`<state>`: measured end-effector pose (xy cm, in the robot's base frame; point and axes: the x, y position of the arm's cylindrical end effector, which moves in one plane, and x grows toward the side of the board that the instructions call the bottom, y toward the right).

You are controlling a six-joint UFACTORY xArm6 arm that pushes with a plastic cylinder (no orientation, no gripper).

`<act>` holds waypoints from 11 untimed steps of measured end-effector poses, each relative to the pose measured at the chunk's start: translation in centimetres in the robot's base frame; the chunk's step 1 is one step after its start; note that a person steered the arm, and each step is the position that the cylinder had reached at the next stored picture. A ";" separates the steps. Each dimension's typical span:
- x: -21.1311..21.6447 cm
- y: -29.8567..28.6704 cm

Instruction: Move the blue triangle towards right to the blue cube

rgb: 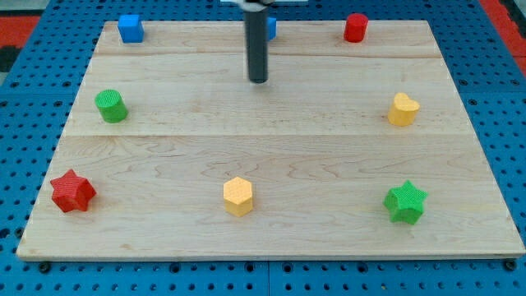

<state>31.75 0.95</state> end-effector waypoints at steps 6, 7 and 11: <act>-10.7 -0.1; -12.2 1.2; -10.6 -13.0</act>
